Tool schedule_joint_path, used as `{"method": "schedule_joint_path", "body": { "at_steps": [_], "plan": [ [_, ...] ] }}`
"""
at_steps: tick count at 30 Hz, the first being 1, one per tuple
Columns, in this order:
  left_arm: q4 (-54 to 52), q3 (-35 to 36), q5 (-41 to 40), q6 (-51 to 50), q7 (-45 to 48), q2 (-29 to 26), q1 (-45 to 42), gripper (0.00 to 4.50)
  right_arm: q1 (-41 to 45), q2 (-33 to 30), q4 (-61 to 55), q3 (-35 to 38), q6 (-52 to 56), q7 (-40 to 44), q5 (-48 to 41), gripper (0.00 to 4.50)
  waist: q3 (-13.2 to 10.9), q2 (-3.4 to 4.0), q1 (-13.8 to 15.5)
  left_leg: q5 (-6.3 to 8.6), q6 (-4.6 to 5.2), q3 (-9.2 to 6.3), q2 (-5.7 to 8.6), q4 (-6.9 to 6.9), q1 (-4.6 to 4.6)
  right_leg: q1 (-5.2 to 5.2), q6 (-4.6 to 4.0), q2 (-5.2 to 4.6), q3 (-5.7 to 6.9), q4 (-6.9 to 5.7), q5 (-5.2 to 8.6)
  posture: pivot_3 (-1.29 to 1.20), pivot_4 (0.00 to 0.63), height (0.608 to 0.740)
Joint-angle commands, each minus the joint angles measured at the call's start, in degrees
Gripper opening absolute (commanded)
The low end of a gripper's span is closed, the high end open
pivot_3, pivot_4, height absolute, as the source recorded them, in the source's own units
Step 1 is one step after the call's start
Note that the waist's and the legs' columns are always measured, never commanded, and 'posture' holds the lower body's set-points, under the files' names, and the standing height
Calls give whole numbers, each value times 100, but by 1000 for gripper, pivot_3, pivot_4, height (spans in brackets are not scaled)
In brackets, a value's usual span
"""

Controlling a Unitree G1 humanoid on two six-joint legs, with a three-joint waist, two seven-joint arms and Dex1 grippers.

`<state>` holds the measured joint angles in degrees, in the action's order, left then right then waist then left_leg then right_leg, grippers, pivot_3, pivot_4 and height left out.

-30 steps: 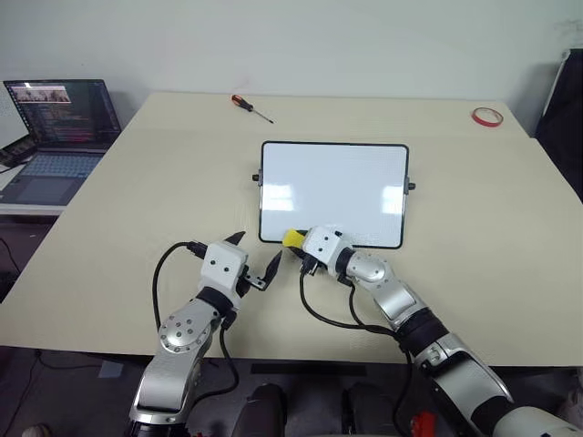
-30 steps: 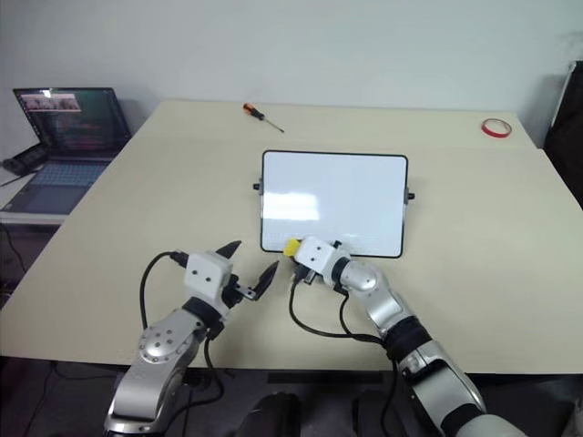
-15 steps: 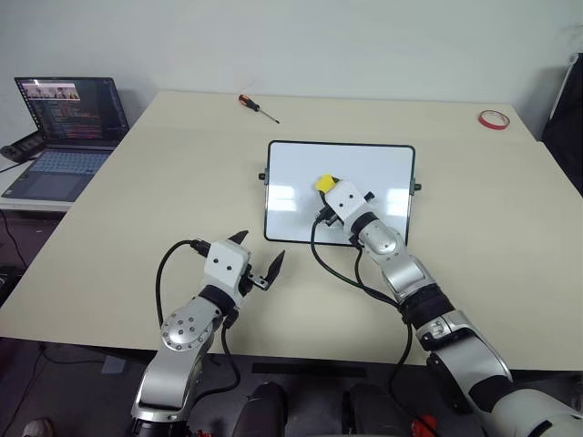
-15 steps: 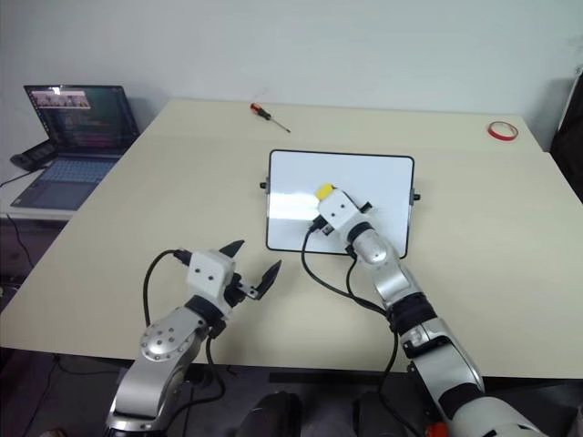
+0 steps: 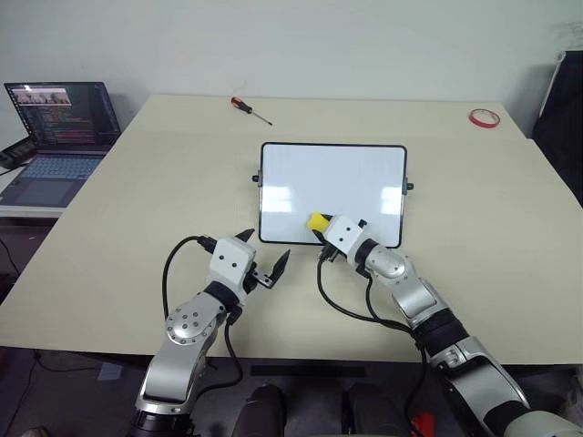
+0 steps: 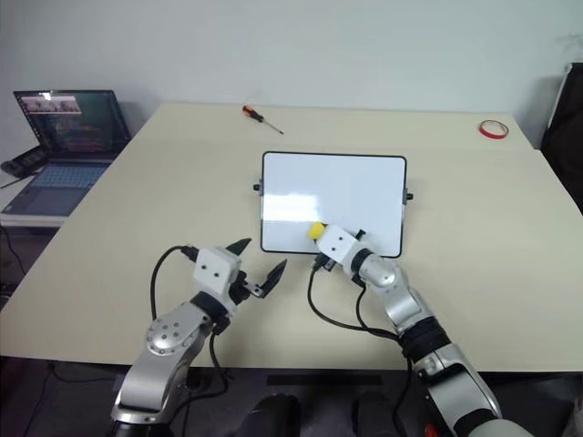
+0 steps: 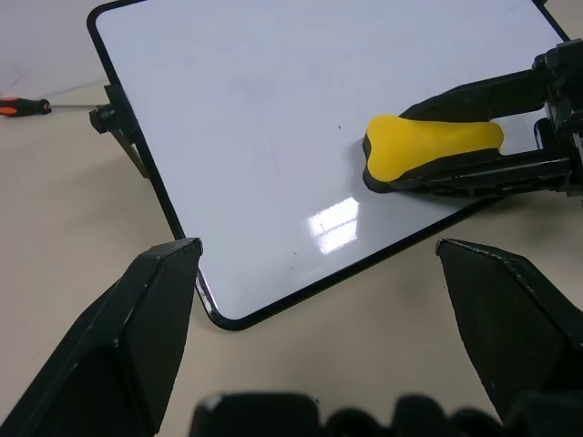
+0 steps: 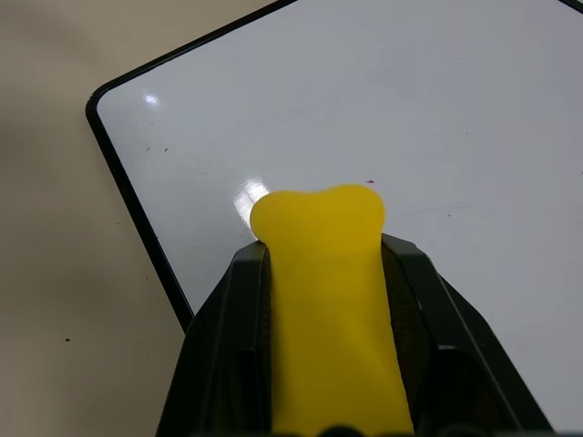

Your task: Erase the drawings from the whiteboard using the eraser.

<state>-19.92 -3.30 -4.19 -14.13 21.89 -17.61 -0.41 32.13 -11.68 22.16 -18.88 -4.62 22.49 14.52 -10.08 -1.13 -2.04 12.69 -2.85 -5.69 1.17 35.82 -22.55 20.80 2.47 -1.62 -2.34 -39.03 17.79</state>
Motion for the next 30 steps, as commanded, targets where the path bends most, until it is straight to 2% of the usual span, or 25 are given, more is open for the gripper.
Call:
{"method": "schedule_joint_path", "body": {
  "at_steps": [1,6,16,24,30],
  "plan": [
    [-113,-4,-50,130,5,36,-23,4500,66,2,245,40,168,-62,79,1256,0,0,-1,0,0,1,0,0,0,0,0,0,-1,0,0,0,150,740],
    [-114,-16,-51,117,6,44,-26,4500,644,248,790,169,12,-698,192,1256,-1,1,-16,-1,-1,4,-10,3,4,1,-5,4,-6,-1,-4,0,150,740],
    [-201,-40,-41,106,-15,57,83,4500,1097,499,1224,225,-284,-1028,145,1256,-2,2,6,-2,-2,6,-21,0,-9,15,-11,24,-7,0,-7,0,150,740],
    [-106,-108,-179,281,234,21,-51,4500,238,86,-639,544,-181,-301,-467,1256,-12,2,43,-1,-2,0,-10,-1,-41,41,-10,11,-4,4,-7,0,150,740],
    [298,-276,-282,618,758,-76,-519,4500,-585,-114,-2536,858,865,105,-1022,1256,-13,3,18,-1,-2,5,-18,-9,-43,48,-10,16,-4,6,-6,0,150,740]
  ]
}}
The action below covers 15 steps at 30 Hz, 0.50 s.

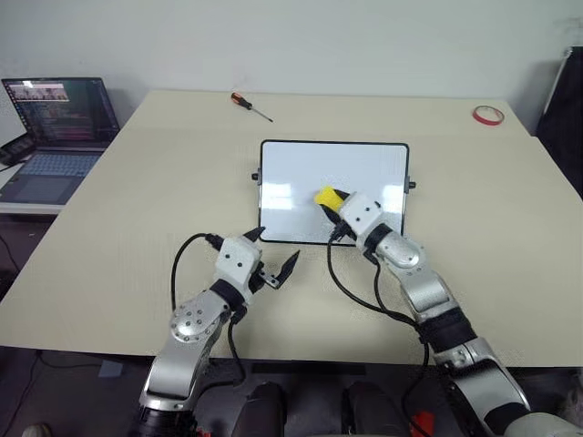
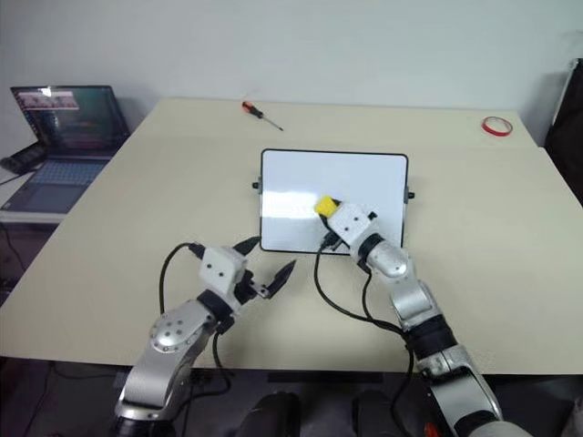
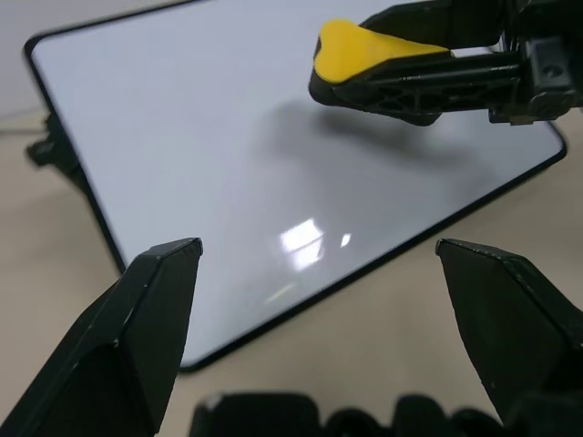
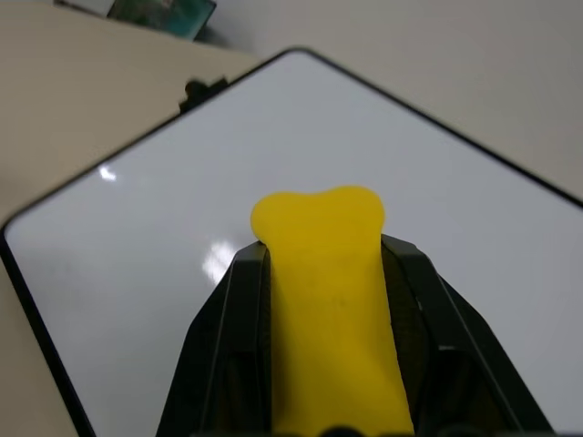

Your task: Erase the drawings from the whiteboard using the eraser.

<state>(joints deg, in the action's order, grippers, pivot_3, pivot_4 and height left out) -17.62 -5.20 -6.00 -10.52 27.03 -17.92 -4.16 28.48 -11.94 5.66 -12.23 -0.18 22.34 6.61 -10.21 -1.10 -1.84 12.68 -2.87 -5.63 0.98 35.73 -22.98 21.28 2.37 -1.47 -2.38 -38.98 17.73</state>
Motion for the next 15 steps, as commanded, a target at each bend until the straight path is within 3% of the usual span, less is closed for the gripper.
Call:
{"method": "schedule_joint_path", "body": {
  "at_steps": [1,9,15],
  "plan": [
    [129,-142,-272,263,446,-8,-294,4500,-432,-162,-1334,320,825,79,-257,1256,0,0,2,0,0,0,0,0,0,0,0,1,0,0,0,0,150,740],
    [825,-615,-813,626,1819,20,-1108,4500,-1372,-658,-3660,1263,3596,-292,-28,1256,-2,-1,28,0,0,-3,11,2,-4,-1,2,-5,3,2,1,0,150,740],
    [1672,-847,-976,1038,2887,-14,-1710,4500,-1763,-857,-4405,1979,4912,-578,15,1256,-3,1,3,0,0,4,5,0,-2,2,1,5,-2,2,2,0,150,740]
  ]
}}
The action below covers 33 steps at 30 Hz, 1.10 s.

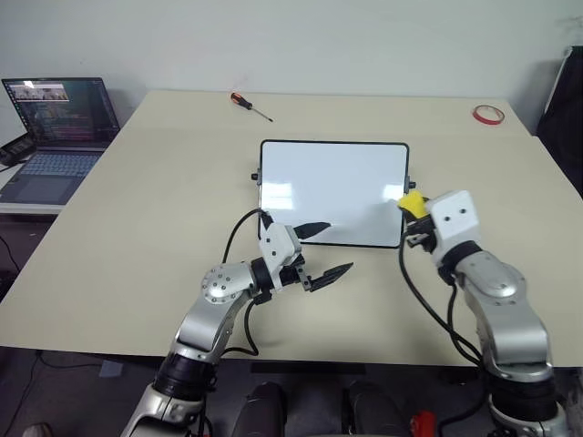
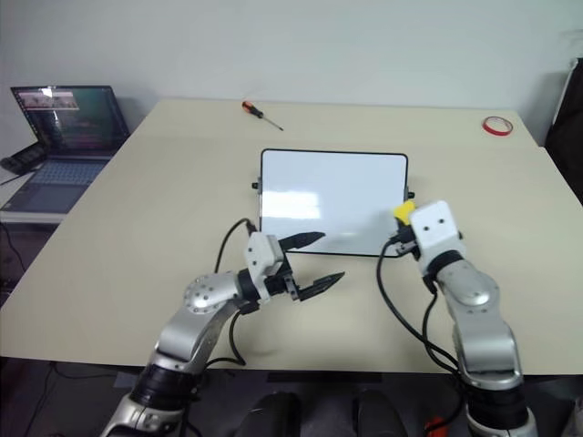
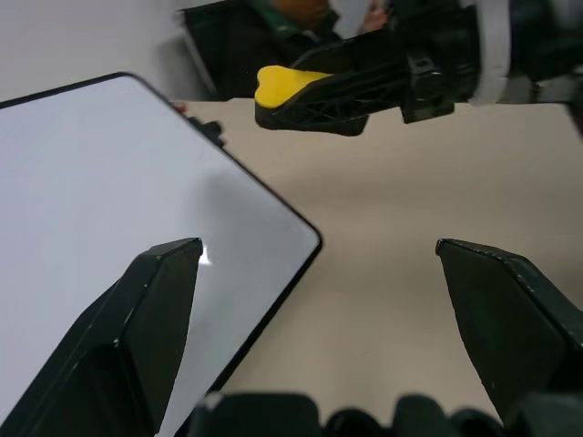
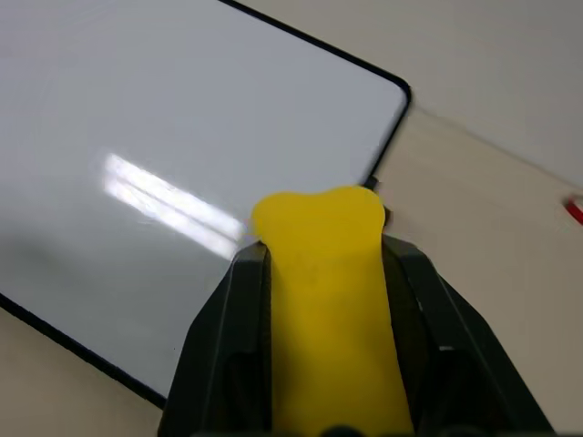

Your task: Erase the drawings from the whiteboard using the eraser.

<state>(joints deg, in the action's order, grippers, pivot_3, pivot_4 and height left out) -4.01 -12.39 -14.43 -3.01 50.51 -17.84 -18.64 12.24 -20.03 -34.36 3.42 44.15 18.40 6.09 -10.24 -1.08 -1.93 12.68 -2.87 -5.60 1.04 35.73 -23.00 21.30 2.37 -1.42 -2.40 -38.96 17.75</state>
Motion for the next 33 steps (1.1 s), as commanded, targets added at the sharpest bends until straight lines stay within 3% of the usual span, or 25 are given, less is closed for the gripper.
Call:
{"method": "schedule_joint_path", "body": {
  "at_steps": [1,8,13,33],
  "plan": [
    [523,-198,-118,406,764,-26,-407,4500,-229,-41,-444,574,659,-241,54,1256,0,0,23,0,0,-4,1,0,0,-1,0,0,3,0,0,0,150,740],
    [2159,-535,353,1451,1549,159,-1358,4500,-477,510,-503,1509,1570,-513,-350,1256,0,-1,26,0,0,-4,19,2,-2,-3,3,-1,6,-1,2,0,150,740],
    [2760,-593,522,1888,1625,409,-1693,4500,-492,690,-326,1643,1595,-626,-496,1256,0,0,-6,1,2,3,20,1,-2,0,4,-2,-2,-1,2,0,150,740],
    [2698,-461,670,1915,1444,378,-1734,4500,-231,707,664,1329,1239,-813,-946,1256,0,0,4,1,2,-2,17,2,-2,-1,4,1,1,-3,2,0,150,740]
  ]
}}
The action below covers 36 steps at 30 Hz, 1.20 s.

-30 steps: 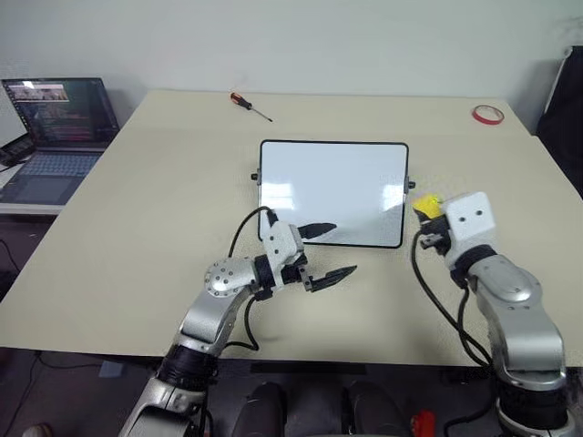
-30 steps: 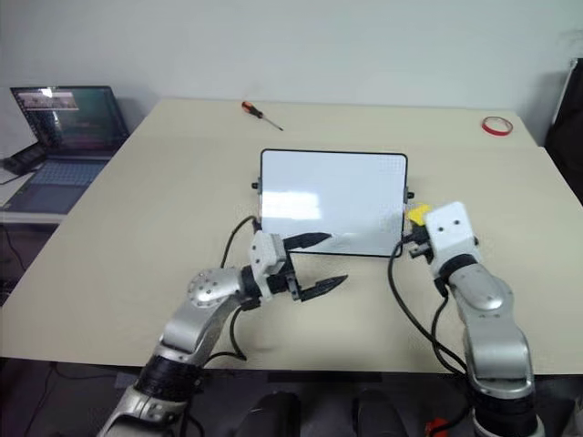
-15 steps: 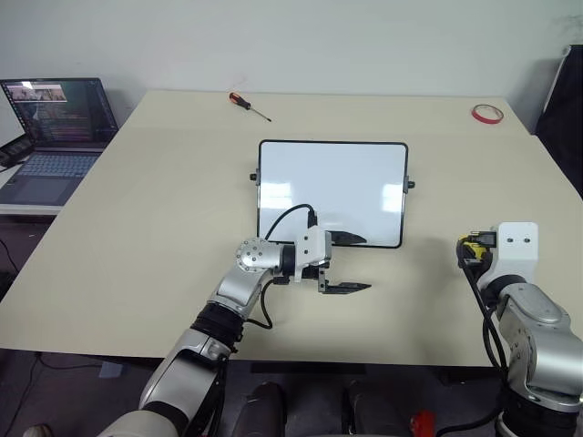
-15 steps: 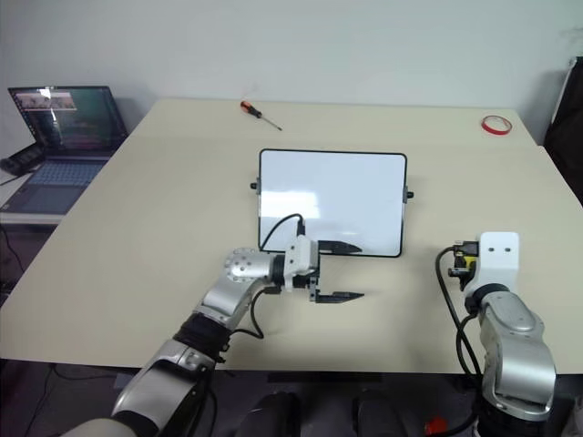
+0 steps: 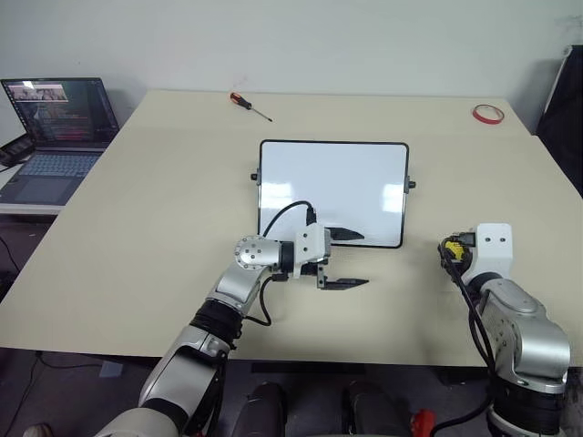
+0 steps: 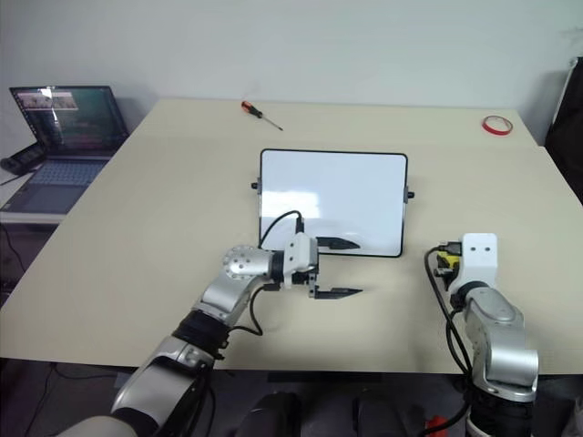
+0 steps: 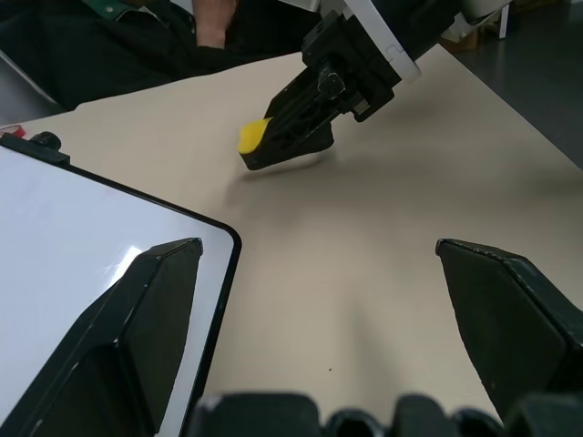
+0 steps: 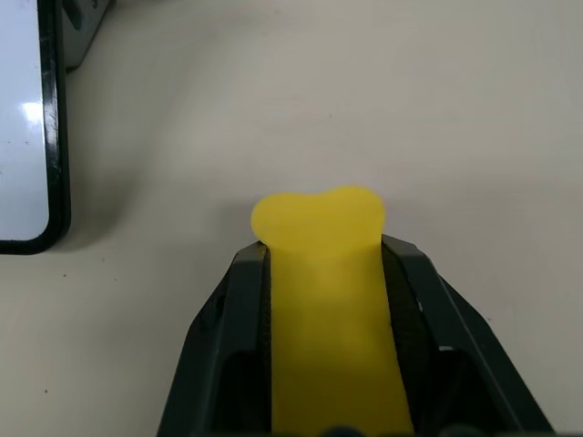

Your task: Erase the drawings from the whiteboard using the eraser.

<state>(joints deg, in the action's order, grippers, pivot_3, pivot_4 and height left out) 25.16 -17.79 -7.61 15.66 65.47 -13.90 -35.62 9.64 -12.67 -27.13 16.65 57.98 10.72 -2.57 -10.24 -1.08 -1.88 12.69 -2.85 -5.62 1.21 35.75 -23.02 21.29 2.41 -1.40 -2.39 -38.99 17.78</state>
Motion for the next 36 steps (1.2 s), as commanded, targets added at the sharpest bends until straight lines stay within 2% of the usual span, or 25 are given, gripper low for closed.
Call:
{"method": "schedule_joint_path", "body": {
  "at_steps": [1,3,4,10,25,31,36],
  "plan": [
    [-228,81,-13,38,-55,-19,-34,4500,26,-36,-34,6,-159,-54,-98,1256,0,0,-1,0,0,1,0,0,0,0,0,0,-1,0,0,0,150,740],
    [-242,84,-8,25,-70,-22,-40,4500,23,-64,11,14,-178,-64,-138,1984,0,0,-1,0,0,1,0,0,0,0,0,0,-1,0,0,0,150,740],
    [-246,84,-6,18,-78,-20,-46,4500,27,-77,30,29,-177,-72,-159,2204,0,0,0,0,0,1,0,0,0,0,0,0,-1,0,0,0,150,740],
    [-265,66,-8,-6,-117,-12,-74,4500,64,-153,114,67,-190,-128,-207,4380,0,0,0,0,0,1,0,1,0,0,0,0,-1,-1,0,0,150,740],
    [-718,130,-138,-331,-116,-159,-7,4500,286,-20,-132,176,-174,-384,-383,4450,0,1,-9,0,0,2,-3,1,1,1,0,1,-3,-3,0,0,150,740],
    [-1256,378,-290,-855,-466,-236,90,4500,439,177,-452,314,-127,-499,-657,4450,0,1,-6,0,0,-1,-12,1,0,1,0,0,-2,-3,0,0,150,740],
    [-2120,836,-472,-1708,-1111,-428,487,4500,273,129,-857,397,-232,-553,-686,4450,1,2,-10,0,0,0,-17,1,1,1,0,1,-3,-4,0,0,150,740]
  ]
}}
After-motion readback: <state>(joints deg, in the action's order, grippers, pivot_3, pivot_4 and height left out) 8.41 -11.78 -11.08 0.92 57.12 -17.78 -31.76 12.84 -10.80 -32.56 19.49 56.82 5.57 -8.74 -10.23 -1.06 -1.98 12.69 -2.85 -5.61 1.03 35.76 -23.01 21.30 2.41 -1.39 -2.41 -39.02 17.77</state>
